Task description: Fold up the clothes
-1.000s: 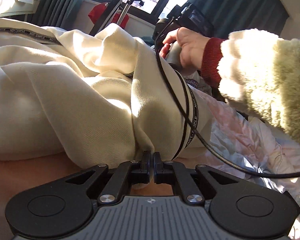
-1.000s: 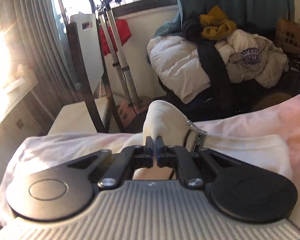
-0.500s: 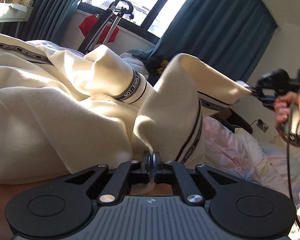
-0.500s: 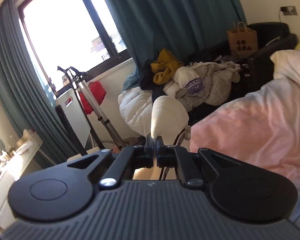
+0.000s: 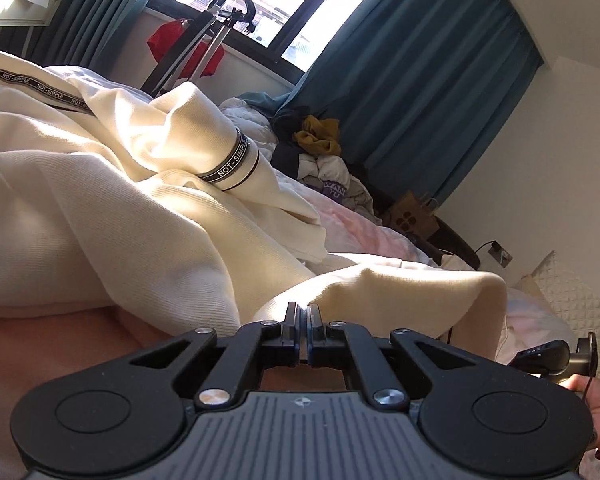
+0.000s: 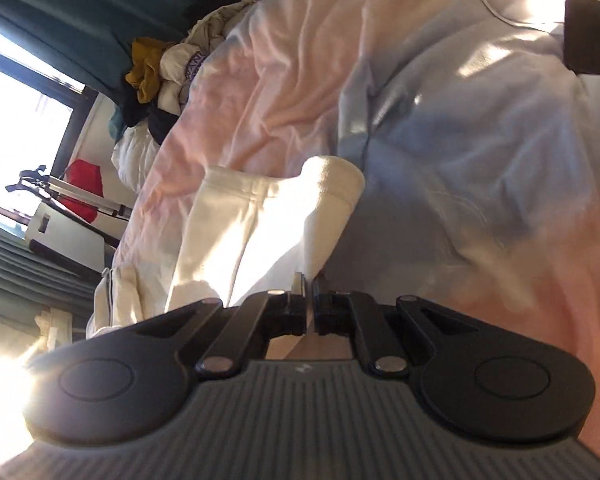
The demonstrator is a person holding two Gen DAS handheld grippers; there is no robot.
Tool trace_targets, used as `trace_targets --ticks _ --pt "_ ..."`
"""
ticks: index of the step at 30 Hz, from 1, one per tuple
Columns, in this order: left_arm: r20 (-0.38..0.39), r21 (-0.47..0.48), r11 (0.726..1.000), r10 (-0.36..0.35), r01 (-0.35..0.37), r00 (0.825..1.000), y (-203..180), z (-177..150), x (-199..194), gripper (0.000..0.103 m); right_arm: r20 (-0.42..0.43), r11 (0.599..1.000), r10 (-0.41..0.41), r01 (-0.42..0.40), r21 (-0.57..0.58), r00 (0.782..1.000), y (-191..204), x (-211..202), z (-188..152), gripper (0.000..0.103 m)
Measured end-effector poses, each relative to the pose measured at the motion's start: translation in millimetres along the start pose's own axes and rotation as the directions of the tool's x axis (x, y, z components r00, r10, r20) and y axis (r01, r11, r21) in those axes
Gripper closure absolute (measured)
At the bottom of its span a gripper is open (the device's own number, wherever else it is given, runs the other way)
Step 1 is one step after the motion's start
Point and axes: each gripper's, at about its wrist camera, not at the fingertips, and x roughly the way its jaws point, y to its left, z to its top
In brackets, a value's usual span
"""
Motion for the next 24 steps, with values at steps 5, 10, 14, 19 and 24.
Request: trace_targets --ticks 5,10,14,19,24 --pt "0.003 -0.038 0.999 0.022 -0.022 1.0 -4 -3 -9 0.1 0.001 0.98 0.126 -0.124 0.159 0.992 -23 -9 -6 0.094" --pt "-0.011 -0.05 0.997 0.05 -0.051 0.999 -12 -11 -26 0.099 0.015 0.973 0.09 -0.091 0.214 0.996 -34 -13 -6 0.09" --pt "-0.021 -0.053 0.996 0.065 -0.066 0.998 -11 -13 -25 0.099 -0.034 0.948 0.072 -0.058 0.314 0.997 -49 1 -7 0.067" --pt "-0.031 -0.072 0.994 0.077 -0.079 0.997 -8 -14 -20 0.099 -0.035 0.95 0.081 -0.066 0.304 0.996 -45 16 -8 0.057" --pt "-0.036 -0.084 0.993 0.081 -0.084 0.996 -6 -14 -17 0.099 -0.014 0.983 0.055 -0.051 0.178 0.998 -29 42 2 0.059"
